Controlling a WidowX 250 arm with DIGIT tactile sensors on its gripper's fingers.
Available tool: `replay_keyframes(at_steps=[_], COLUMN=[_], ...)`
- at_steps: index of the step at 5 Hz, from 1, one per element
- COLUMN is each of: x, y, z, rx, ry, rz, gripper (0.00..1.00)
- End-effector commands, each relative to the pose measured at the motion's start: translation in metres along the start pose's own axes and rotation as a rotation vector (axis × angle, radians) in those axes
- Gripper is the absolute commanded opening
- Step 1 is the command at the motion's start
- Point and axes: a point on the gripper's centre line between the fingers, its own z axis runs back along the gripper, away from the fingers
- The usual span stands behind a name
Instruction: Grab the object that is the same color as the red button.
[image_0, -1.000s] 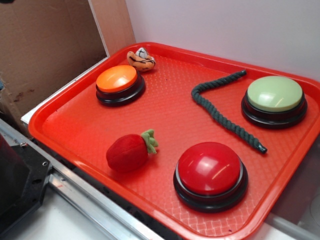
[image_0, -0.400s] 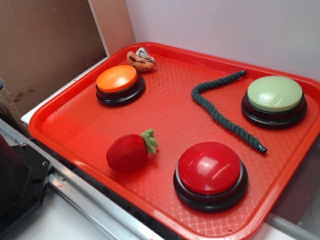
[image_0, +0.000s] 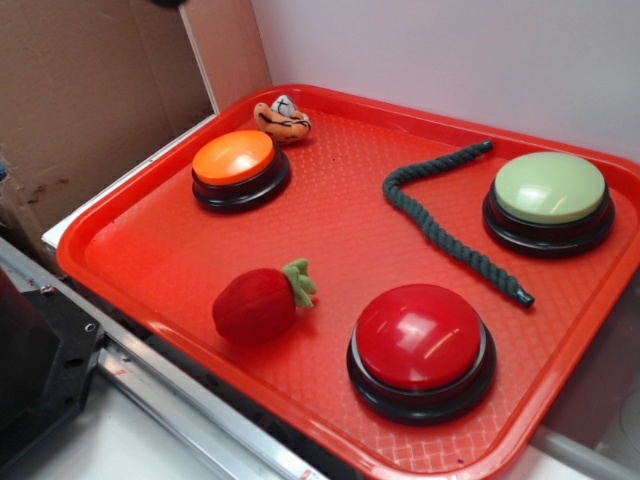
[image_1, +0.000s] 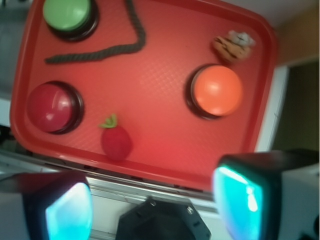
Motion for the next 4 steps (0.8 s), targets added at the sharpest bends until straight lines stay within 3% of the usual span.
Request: replay_keyframes(at_steps=[1, 2, 3, 4], x=[-0.014, -0.014, -0.003, 0.003], y=[-0.012, 0.001, 0.001, -0.016], z=[-0.019, -0.042, -0.083, -0.104], rx=[0.032, 0.067, 0.04, 0.012], ry=[0.01, 0.064, 0.066, 0.098], rz=[-0.056, -0.072, -0.223, -0.333], gripper=[1.0, 1.0, 1.0, 1.0])
